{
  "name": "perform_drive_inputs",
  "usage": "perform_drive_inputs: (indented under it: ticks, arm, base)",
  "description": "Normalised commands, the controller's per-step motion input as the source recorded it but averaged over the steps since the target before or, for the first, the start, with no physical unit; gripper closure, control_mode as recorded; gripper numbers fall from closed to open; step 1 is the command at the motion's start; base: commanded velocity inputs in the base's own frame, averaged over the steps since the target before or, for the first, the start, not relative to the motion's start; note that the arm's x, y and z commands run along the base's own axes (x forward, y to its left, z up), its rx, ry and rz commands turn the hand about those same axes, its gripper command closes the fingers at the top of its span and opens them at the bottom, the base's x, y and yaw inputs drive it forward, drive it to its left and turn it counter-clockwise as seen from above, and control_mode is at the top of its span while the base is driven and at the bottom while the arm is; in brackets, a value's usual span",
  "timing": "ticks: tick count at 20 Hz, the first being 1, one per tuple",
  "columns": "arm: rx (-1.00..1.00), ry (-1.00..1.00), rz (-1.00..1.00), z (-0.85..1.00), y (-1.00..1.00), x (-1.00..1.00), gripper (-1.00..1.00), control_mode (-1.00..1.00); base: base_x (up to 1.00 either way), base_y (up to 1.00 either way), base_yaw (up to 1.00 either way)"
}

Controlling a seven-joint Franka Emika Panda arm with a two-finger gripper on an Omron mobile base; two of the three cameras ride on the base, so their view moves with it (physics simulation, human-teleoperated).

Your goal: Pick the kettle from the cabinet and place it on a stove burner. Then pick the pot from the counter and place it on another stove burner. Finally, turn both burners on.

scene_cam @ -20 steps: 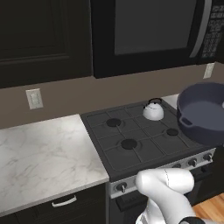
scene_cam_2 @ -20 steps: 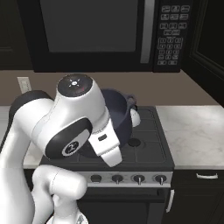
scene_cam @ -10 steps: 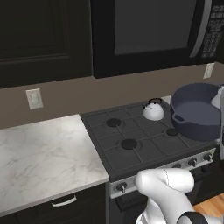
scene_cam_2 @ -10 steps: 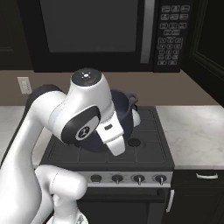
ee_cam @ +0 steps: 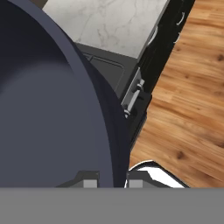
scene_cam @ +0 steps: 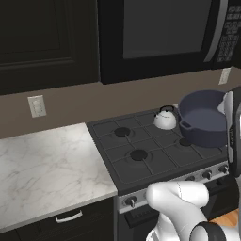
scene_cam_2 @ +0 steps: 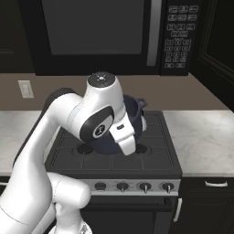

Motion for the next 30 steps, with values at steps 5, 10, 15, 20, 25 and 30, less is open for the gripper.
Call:
perform_drive_inputs:
  ticks: [5, 10, 15, 20, 25, 30]
  arm:
    - [0.00, 0.00, 0.00, -0.20, -0.20, 0.18, 1.00, -1.00]
    - [0.01, 0.02, 0.00, -0.22, -0.18, 0.04, 1.00, -1.00]
    - [0.00, 0.04, 0.00, -0.20, -0.10, 0.07, 1.00, -1.00]
    - [0.01, 0.06, 0.00, -0.28, -0.08, 0.20, 1.00, -1.00]
    - [0.02, 0.05, 0.00, -0.32, -0.07, 0.23, 1.00, -1.00]
    - [0.02, 0.03, 0.00, -0.28, -0.05, 0.23, 1.00, -1.00]
  base:
    - [0.00, 0.00, 0.00]
    - [0.00, 0.00, 0.00]
    - [0.00, 0.00, 0.00]
    - [0.00, 0.00, 0.00]
    - [0.00, 0.00, 0.00]
    - [0.00, 0.00, 0.00]
